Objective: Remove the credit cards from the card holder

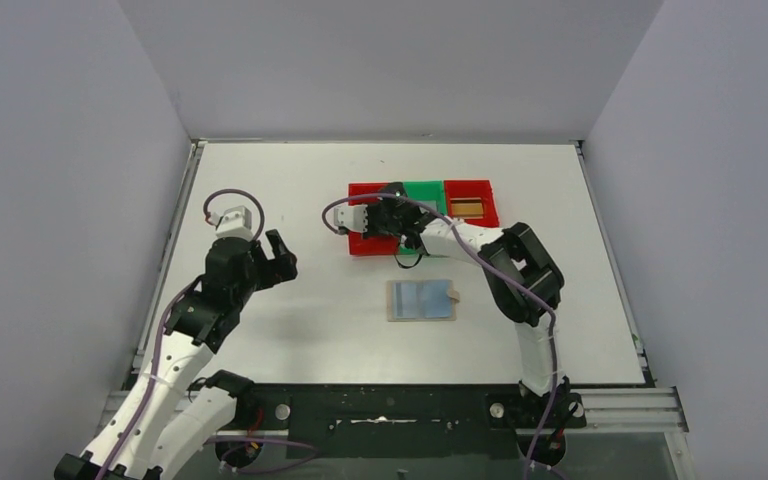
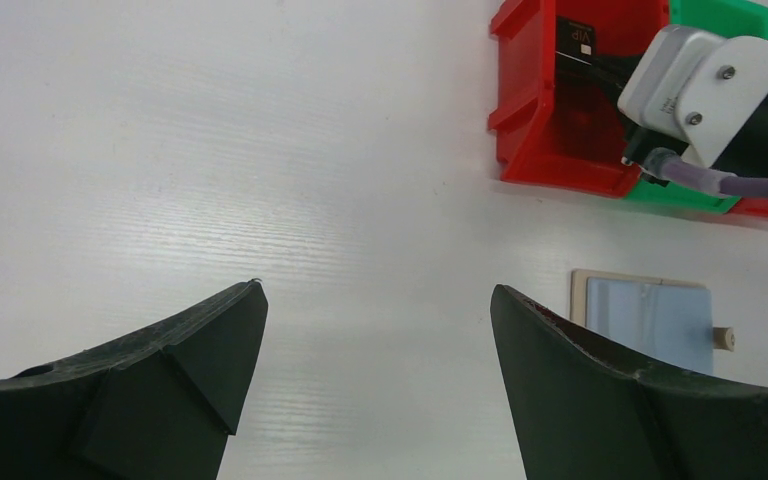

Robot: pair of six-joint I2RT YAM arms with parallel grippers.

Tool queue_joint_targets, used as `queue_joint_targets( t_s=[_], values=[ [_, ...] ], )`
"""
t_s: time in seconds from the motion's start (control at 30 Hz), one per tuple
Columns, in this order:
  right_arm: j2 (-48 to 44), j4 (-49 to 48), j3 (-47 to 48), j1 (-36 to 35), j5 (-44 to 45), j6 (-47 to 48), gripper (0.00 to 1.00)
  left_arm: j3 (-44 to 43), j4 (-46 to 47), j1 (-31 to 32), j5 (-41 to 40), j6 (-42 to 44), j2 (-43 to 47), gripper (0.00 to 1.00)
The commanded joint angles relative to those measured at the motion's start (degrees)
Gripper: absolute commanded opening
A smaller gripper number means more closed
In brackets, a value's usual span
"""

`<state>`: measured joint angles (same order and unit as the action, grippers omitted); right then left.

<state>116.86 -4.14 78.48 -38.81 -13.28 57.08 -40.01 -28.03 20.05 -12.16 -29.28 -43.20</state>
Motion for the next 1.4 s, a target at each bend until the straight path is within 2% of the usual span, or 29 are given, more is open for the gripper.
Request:
queue_joint_targets(
  t_s=[0.0, 0.17, 0.3, 0.43, 0.67, 0.93, 1.07, 1.17, 1.23, 1.27, 1.37],
  values=[
    [2.0, -2.5, 4.3, 1.2, 1.9, 4.5, 0.00, -0.8, 2.4, -0.5, 0.8, 0.8, 0.7, 0.84],
    [4.0, -4.5, 4.5, 1.3, 3.5, 6.6, 0.01, -0.7, 2.5, -0.7, 1.3, 0.9, 0.3, 0.84],
    [5.3, -3.9, 5.1, 1.3, 3.4, 6.7, 0.09, -0.7, 2.9, -0.7, 1.7, 1.0, 0.1, 0.84],
    [6.3, -3.9, 5.1, 1.6, 3.4, 6.6, 0.18, -0.7, 2.9, -0.9, 1.9, 1.0, 0.0, 0.84],
    [6.7, -2.8, 5.8, 2.2, 3.6, 5.5, 0.42, -0.7, 2.8, -1.0, 1.9, 0.9, 0.0, 0.84],
    [2.7, -3.8, 5.4, 2.2, 1.5, 1.5, 0.48, -0.8, 3.0, -1.1, 2.2, 1.0, -0.8, 0.84],
    [-1.9, -7.2, 4.2, 1.5, 1.6, -3.5, 0.51, -0.8, 2.9, -1.2, 2.1, 1.1, -0.8, 0.84],
    [-6.4, -15.2, -0.1, 0.8, 2.8, -8.5, 0.55, -0.6, 2.9, -1.2, 2.0, 1.1, -0.8, 0.84],
    [-10.0, -21.0, -3.6, 0.1, 6.5, -13.5, 0.61, -0.7, 2.9, -1.2, 2.0, 1.1, -0.9, 0.84],
    [-12.1, -21.3, -4.8, -1.1, 9.8, -15.6, 0.65, -0.7, 2.8, -1.2, 1.9, 1.1, -0.9, 0.84],
    [-19.7, -20.5, -9.9, -3.3, 19.1, -27.4, 0.68, -0.7, 2.5, -1.2, 1.8, 1.0, -0.7, 0.84]
  ],
)
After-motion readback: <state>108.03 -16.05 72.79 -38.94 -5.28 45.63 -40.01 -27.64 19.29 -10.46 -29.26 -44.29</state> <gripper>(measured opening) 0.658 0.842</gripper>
